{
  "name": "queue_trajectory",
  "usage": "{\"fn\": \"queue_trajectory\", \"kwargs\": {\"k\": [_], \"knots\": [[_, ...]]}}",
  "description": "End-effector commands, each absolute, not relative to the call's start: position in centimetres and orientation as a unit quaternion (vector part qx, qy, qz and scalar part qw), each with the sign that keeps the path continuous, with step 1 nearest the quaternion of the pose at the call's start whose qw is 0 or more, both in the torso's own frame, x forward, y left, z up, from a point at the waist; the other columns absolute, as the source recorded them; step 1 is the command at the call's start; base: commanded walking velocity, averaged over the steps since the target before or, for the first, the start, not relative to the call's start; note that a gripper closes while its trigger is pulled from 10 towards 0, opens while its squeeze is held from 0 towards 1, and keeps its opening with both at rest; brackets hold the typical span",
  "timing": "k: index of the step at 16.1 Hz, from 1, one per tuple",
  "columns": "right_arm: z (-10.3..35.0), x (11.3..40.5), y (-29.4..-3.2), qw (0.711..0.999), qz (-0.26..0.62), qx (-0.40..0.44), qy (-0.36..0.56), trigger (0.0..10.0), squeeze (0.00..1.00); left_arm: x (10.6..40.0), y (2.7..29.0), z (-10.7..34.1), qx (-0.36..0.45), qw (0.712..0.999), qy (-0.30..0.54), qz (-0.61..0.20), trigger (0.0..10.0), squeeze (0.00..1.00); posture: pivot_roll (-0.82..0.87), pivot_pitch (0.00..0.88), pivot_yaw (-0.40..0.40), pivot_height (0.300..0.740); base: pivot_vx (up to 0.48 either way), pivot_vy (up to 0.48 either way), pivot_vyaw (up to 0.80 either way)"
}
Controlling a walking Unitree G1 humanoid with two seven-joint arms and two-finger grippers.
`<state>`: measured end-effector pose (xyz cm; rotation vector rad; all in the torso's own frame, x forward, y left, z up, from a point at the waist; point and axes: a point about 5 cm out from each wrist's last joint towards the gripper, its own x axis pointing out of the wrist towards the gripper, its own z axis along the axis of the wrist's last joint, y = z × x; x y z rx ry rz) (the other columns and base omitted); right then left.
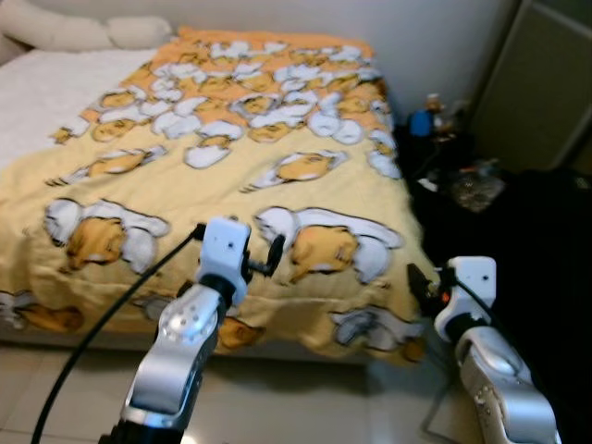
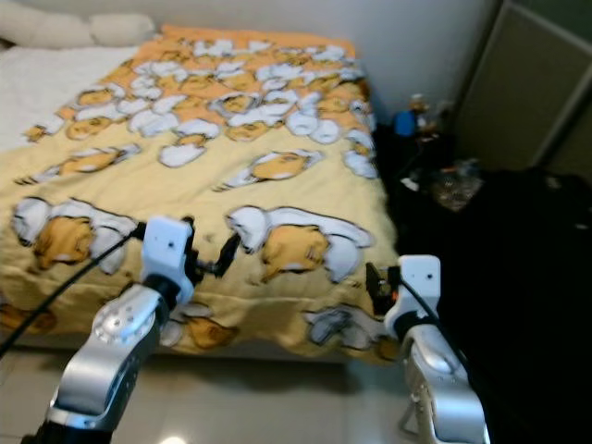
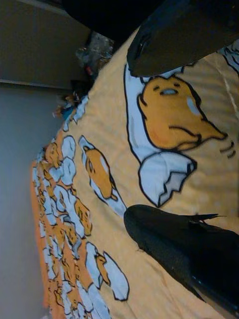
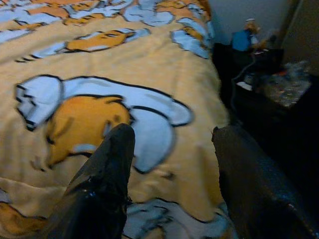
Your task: Clean up the room
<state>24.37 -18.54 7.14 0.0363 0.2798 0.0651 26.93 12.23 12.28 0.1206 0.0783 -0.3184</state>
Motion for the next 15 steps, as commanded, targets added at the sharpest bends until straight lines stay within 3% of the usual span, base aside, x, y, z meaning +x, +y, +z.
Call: {"fn": "queue_trajectory", "kwargs": {"k": [1,4,15], "knots": [[7.4,24.51,-18.02,0.99,0.039,0.023,0.136,10.0,0.0,26.92,12.95,12.09,0.068,0.986,0.045,-0.149,10.0,0.0,-0.09,0.0,0.028,0.74,0.0,-0.48,0.0],[7.36,24.43,-17.91,0.99,0.04,0.022,0.137,10.0,0.0,26.9,12.96,12.08,0.066,0.986,0.044,-0.149,10.0,0.0,-0.1,0.0,0.028,0.74,0.0,-0.472,0.0],[7.43,24.56,-17.82,0.988,0.045,0.023,0.145,10.0,0.0,26.84,13.24,11.77,0.053,0.986,0.053,-0.148,10.0,0.0,-0.09,0.0,0.011,0.74,0.0,0.0,-0.76]]}}
